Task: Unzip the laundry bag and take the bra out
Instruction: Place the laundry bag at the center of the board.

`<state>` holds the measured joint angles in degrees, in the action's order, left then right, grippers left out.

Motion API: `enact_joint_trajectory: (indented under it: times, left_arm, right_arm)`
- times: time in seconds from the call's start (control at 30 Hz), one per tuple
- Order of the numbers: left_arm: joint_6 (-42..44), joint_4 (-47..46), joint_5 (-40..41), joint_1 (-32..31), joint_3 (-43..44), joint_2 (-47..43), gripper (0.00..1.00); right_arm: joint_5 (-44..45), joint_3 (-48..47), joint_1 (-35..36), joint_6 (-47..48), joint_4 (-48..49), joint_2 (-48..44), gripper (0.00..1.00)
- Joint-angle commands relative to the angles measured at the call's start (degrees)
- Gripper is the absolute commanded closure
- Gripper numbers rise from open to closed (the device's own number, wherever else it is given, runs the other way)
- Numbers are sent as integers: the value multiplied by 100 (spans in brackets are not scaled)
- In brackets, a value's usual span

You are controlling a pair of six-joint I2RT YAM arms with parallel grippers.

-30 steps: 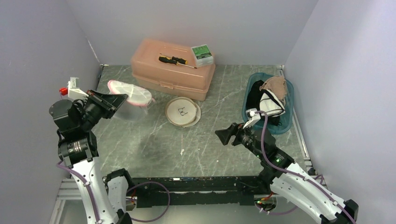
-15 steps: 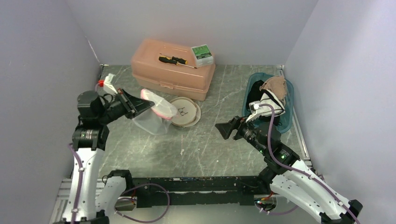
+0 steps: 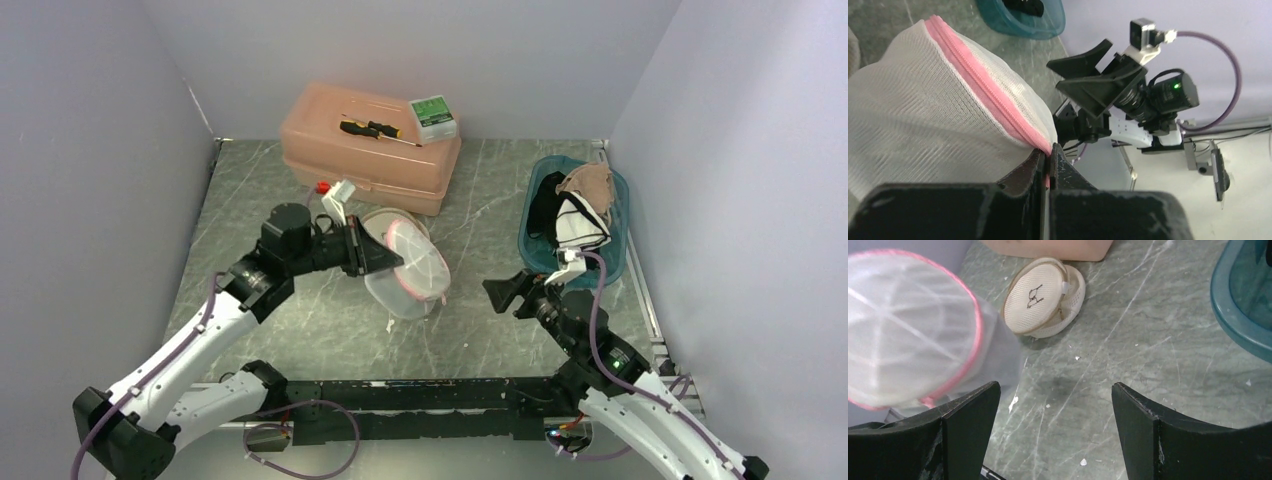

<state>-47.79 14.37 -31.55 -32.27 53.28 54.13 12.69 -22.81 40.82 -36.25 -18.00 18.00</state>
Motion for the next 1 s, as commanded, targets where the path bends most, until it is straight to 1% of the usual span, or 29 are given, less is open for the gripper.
enact_joint_trajectory:
  times: [0.0, 0.13, 0.23, 0.33, 0.5, 0.6, 0.7, 0.87, 0.97]
  left_arm:
    - [109, -1582, -105, -376, -775, 89, 97]
    - [275, -2177, -107, -712, -1111, 552, 97]
    - [572, -2076, -89, -858, -880, 889, 97]
    - [805, -2114, -144, -930, -563, 1149, 97]
    - [675, -2681, -632, -1154, -45, 1731, 97]
    - [600, -2862, -729, -1371, 10, 1887, 97]
    - [583, -2703, -336, -1457, -282, 1704, 97]
    - [556, -1795, 1059, -1459, -1133, 1268, 97]
    - [376, -1562, 1522, -1455, -1552, 1188, 93]
  right_arm:
    - [379, 186, 4, -451, -141, -617, 14]
    - [227, 543, 5, -520, 86, -1304, 14]
    - [-76, 675, 2, -520, 108, -1630, 15]
    - [-320, 652, 0, -444, 53, -1637, 15]
    - [-311, 487, -2, -298, -69, -1534, 15]
    - [-251, 423, 4, -240, -76, -1571, 15]
    - [-241, 383, -2, -248, -73, -1547, 15]
    - [-295, 489, 5, -391, -10, -1528, 15]
    - [-395, 628, 1, -482, 38, -1426, 15]
